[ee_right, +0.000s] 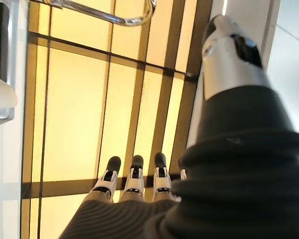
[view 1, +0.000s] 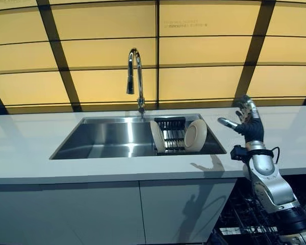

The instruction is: Take plates into dishwasher

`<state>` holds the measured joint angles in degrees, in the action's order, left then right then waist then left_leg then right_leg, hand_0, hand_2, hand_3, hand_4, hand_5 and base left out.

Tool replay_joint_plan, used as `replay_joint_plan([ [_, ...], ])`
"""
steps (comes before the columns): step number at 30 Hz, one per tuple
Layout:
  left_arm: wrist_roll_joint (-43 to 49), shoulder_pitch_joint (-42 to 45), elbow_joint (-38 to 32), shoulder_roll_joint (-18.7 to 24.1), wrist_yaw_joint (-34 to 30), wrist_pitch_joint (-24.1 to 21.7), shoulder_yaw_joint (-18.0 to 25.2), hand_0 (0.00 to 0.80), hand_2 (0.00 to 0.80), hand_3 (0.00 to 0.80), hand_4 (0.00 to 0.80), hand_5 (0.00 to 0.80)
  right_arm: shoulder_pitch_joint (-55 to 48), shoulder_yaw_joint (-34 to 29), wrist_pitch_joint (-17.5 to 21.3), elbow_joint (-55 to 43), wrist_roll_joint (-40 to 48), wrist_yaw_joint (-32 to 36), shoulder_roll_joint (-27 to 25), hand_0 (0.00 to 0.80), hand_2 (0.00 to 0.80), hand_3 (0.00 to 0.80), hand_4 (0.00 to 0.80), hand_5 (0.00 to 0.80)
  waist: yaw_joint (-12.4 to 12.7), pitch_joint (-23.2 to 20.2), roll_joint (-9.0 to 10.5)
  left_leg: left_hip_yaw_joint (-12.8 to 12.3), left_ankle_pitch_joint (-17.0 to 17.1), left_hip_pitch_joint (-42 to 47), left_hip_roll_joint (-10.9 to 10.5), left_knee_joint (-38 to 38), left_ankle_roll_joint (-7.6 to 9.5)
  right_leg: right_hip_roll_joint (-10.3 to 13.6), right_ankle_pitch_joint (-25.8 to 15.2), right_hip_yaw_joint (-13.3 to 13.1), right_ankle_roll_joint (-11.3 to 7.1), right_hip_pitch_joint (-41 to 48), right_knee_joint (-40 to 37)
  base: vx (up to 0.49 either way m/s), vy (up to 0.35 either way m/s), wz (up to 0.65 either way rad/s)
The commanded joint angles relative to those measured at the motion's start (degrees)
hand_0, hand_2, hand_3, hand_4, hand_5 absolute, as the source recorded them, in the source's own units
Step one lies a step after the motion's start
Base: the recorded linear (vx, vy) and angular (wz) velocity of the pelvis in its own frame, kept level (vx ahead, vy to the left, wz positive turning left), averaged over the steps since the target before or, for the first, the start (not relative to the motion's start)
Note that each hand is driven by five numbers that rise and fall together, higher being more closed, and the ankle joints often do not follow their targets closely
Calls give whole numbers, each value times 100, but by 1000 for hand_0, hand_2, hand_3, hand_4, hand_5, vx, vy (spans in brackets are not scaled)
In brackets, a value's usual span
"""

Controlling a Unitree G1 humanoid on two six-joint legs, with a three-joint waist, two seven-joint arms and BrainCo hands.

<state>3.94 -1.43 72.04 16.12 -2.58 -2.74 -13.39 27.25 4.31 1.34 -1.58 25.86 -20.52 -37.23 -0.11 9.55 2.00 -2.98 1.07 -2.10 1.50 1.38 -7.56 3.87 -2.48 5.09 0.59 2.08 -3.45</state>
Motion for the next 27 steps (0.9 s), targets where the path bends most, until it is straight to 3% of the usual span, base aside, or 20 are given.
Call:
replay_joint_plan([
  [1,-96,297,3,116,54,-83,-94,0,0,0,0,0,454,-56,263,-15,-49,50,-237,0,0,0,0,0,398,-53,32,-207,983,-765,171,202,116,-338,633,-170,-290,1204,100,347,187,-26],
  [4,-180,305,75,84,31,-142,3,0,0,0,0,0,414,-118,366,84,60,289,-352,0,0,0,0,0,457,-123,124,-350,717,-956,174,-84,260,-75,841,-235,-450,1455,117,395,289,-53],
  [6,-210,218,100,124,-19,-134,-19,0,0,0,0,0,215,-225,394,-74,120,376,-333,0,0,0,0,0,484,-221,262,-364,312,-1118,27,-695,472,287,821,-186,-707,1438,332,398,330,-5],
  [8,-318,113,31,189,-75,-110,-102,0,0,0,0,0,-65,-353,430,-233,305,314,-315,0,0,0,0,0,483,-306,373,-421,191,-1103,-47,-784,648,562,461,-128,-882,1350,699,355,303,-27],
  [10,-325,65,27,190,-56,-163,-151,0,0,0,0,0,-307,-544,482,-293,375,367,-239,0,0,0,0,0,450,-369,426,-423,144,-971,-137,-677,765,820,-191,-66,-938,1093,1296,289,258,-30],
  [12,-309,43,-8,216,-17,-180,-212,0,0,0,0,0,-456,-651,537,-331,350,516,-164,0,0,0,0,0,351,-383,306,-436,122,-680,-155,-496,846,973,-750,7,-926,562,2264,261,287,-30],
  [14,-379,-9,-69,271,30,-145,-283,0,0,0,0,0,-525,-656,529,-371,329,546,-121,0,0,0,0,0,244,-347,137,-489,52,-344,-161,-286,921,972,-805,62,-878,-58,3110,254,292,-30],
  [16,-405,-67,-191,336,17,-68,-279,0,0,0,0,0,-468,-606,509,-287,258,554,-79,0,0,0,0,0,171,-282,52,-497,46,-42,-193,-47,927,871,-566,243,-787,-461,2940,206,124,-31],
  [18,-341,-125,-292,410,-17,0,-290,0,0,0,0,0,-279,-523,453,-167,267,452,-108,0,0,0,0,0,152,-234,52,-513,65,190,-175,180,857,660,-161,588,-721,-542,1960,184,-93,-21],
  [19,-319,-153,-309,443,-12,44,-261,0,0,0,0,0,-187,-488,482,-63,303,440,-122,0,0,0,0,0,111,-189,84,-538,27,341,-162,278,799,551,-155,759,-762,-549,1259,166,-164,-26],
  [20,-302,-167,-303,464,-12,71,-232,0,0,0,0,0,-164,-474,503,-35,342,442,-129,0,0,0,0,0,67,-159,111,-540,-29,423,-166,308,777,479,-231,767,-818,-592,912,128,-144,-30],
  [24,-198,-175,-142,434,67,112,-160,0,0,0,0,0,-145,-483,382,-149,380,408,-142,0,0,0,0,0,-140,-120,184,-372,-238,640,-220,362,770,231,-582,390,-956,-931,413,102,-151,10],
  [27,-37,-148,-16,393,52,100,-140,0,0,0,0,0,-181,-471,237,-152,283,371,-115,0,0,0,0,0,-188,-194,202,-126,-285,643,-266,362,807,97,-476,112,-907,-781,342,79,-181,69],
])
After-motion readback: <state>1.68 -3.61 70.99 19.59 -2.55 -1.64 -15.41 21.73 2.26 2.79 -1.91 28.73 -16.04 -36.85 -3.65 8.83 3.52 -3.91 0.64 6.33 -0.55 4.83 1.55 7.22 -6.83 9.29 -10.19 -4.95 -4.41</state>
